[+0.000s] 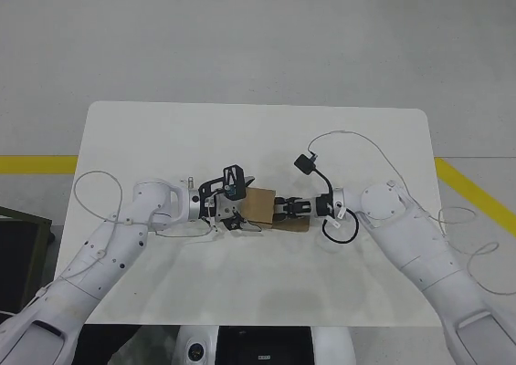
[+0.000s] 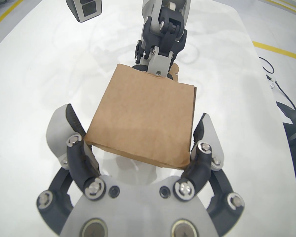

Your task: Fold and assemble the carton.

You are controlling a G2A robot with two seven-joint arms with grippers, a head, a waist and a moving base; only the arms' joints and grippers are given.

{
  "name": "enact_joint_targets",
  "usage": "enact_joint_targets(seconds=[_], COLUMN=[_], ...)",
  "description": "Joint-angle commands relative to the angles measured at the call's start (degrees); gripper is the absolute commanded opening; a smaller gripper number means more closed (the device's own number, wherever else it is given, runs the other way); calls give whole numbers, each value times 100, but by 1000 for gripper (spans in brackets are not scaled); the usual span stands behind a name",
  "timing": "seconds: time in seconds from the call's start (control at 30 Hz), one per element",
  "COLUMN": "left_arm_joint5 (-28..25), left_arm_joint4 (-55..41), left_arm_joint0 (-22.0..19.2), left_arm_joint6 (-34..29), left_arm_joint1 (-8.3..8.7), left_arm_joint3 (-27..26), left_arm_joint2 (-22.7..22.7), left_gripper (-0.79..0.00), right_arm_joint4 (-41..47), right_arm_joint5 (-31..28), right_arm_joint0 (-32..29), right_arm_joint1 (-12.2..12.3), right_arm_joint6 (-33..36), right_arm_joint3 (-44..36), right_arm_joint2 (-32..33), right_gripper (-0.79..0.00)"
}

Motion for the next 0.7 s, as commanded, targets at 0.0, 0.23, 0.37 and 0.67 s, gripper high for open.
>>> enact_joint_targets(seconds=[0.0,0.23,0.37,0.67], left_arm_joint5=[-16,-21,-26,7], left_arm_joint4=[11,33,32,17], left_arm_joint0=[5,23,34,68], left_arm_joint6=[0,-19,-34,-9], left_arm_joint1=[-4,-19,-28,-44], left_arm_joint3=[0,-6,-4,4], left_arm_joint2=[-10,-45,-62,-131], left_gripper=[0,0,0,0], right_arm_joint4=[18,96,133,3], right_arm_joint5=[-26,-118,-146,125], right_arm_joint0=[12,50,67,-98], right_arm_joint1=[-22,-92,-114,83], right_arm_joint6=[-18,-28,6,312], right_arm_joint3=[45,142,167,-113], right_arm_joint2=[-28,-110,-117,338], right_gripper=[-785,-785,-785,-785])
